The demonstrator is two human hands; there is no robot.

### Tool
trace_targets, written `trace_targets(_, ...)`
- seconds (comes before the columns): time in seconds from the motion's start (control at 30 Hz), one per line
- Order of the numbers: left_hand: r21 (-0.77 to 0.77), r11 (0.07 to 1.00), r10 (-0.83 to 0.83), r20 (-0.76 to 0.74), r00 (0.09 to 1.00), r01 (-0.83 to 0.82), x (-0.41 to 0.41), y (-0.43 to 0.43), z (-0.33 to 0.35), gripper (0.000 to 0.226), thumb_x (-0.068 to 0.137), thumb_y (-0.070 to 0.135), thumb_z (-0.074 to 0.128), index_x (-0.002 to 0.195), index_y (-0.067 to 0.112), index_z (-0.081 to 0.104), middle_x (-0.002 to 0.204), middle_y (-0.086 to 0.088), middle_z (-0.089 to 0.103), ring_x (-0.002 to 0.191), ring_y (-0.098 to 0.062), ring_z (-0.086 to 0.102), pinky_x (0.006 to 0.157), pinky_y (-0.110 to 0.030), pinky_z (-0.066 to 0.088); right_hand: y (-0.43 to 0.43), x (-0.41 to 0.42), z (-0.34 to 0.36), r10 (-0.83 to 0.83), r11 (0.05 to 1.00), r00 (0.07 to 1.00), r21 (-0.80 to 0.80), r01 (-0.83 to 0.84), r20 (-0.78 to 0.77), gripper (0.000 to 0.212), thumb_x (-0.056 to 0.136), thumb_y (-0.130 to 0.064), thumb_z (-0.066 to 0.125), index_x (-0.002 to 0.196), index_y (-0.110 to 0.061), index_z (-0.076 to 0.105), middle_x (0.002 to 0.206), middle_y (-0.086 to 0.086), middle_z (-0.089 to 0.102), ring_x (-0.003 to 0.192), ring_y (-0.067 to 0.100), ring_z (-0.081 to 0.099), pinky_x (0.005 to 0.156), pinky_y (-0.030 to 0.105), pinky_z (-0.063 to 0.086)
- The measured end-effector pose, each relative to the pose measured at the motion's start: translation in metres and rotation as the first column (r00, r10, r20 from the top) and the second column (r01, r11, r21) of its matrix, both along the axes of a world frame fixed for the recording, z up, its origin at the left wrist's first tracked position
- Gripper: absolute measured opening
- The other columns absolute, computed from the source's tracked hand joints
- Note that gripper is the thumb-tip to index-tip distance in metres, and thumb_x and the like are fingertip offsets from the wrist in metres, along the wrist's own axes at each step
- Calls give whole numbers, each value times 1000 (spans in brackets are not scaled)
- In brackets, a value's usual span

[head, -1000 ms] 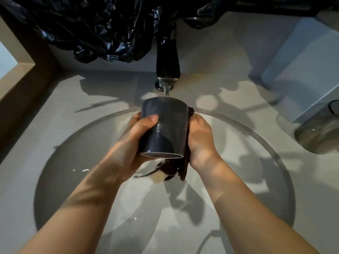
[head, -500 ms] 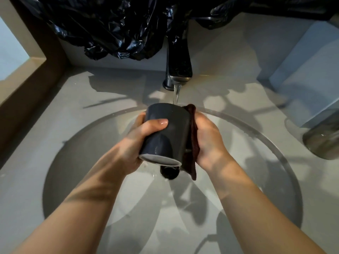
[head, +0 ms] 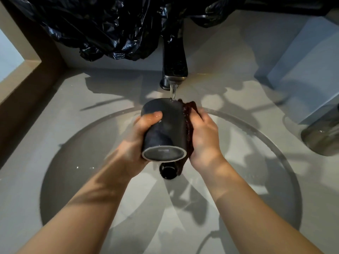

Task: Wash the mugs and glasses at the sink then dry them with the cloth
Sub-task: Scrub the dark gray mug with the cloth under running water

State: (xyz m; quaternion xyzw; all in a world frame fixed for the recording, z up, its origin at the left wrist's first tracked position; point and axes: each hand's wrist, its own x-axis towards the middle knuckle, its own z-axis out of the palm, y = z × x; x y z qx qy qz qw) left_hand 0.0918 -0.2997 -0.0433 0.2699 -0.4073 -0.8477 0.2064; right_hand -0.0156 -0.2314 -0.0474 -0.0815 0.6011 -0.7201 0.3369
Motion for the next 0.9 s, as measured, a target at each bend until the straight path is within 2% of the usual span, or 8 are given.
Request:
trace_targets(0.07, -193, 973, 151, 103, 983, -129, -4, 6, -4, 73, 53, 36, 76, 119, 18, 51, 105, -8, 64, 83, -16, 70, 62, -28, 55, -1, 1, -6, 19, 997, 988, 71, -30, 153, 23, 96, -31, 52, 103, -15, 66, 103, 13, 70, 92, 29, 67, 80, 40, 57)
trace_targets(0.13, -310, 931, 243, 127, 962, -194, -5, 11, -7, 66, 51, 37, 77, 109, 28, 49, 108, -7, 61, 89, -17, 69, 66, -31, 57, -1, 3, -8, 46, 991, 973, 110, -73, 228, 29, 97, -35, 48, 110, -14, 63, 107, 16, 69, 96, 33, 67, 86, 47, 55)
trace_targets(0.23, -246, 941, 267, 120, 956, -232, -5, 7, -7, 70, 46, 45, 75, 110, 30, 50, 113, -9, 62, 98, -24, 67, 74, -38, 58, 1, 4, -4, 72, 996, 966, 30, -82, 249, 21, 97, -25, 49, 113, -18, 60, 101, 14, 69, 92, 32, 66, 83, 44, 56)
trace_targets(0.37, -54, 998, 36, -25, 999, -37, 5, -12, -3, 68, 60, 34, 74, 121, 7, 58, 108, -18, 69, 95, -27, 69, 70, -33, 56, 3, 3, 0, 64, 997, 994, -41, -60, 87, 21, 91, -14, 60, 110, -21, 59, 98, 8, 68, 88, 26, 66, 76, 38, 57)
trace_targets(0.47, -167, 985, 44, 73, 996, -32, 12, -23, -4, 96, 51, 41, 78, 135, 8, 45, 122, -22, 61, 103, -32, 65, 73, -35, 55, 2, 1, 0, 99, 995, 995, 29, -100, 16, 7, 91, -22, 61, 97, -21, 64, 90, 5, 70, 83, 23, 67, 67, 31, 57)
trace_targets(0.6, -364, 931, 46, 157, 986, 14, 12, -12, -2, 87, 44, 46, 72, 123, 20, 47, 109, -8, 62, 82, -12, 69, 61, -23, 54, 1, -4, -1, 64, 984, 998, 167, -64, 4, 30, 96, -36, 51, 77, -16, 63, 73, 3, 64, 68, 18, 60, 59, 24, 50)
trace_targets(0.73, -318, 942, 155, 121, 980, -110, 6, -3, -7, 70, 51, 37, 76, 115, 28, 48, 111, -6, 60, 90, -15, 69, 62, -26, 56, 1, -4, -1, 118, 989, 993, 94, -118, 4, 17, 98, -28, 49, 90, -21, 62, 82, 3, 65, 72, 17, 61, 55, 22, 52)
trace_targets(0.9, -158, 978, 143, 47, 989, -134, 7, -11, -6, 86, 56, 38, 73, 133, 12, 45, 123, -16, 62, 105, -29, 65, 75, -37, 58, 0, 1, 3, 137, 990, 990, 41, -138, 18, 9, 95, -19, 55, 102, -18, 61, 87, 2, 66, 75, 15, 62, 51, 17, 50)
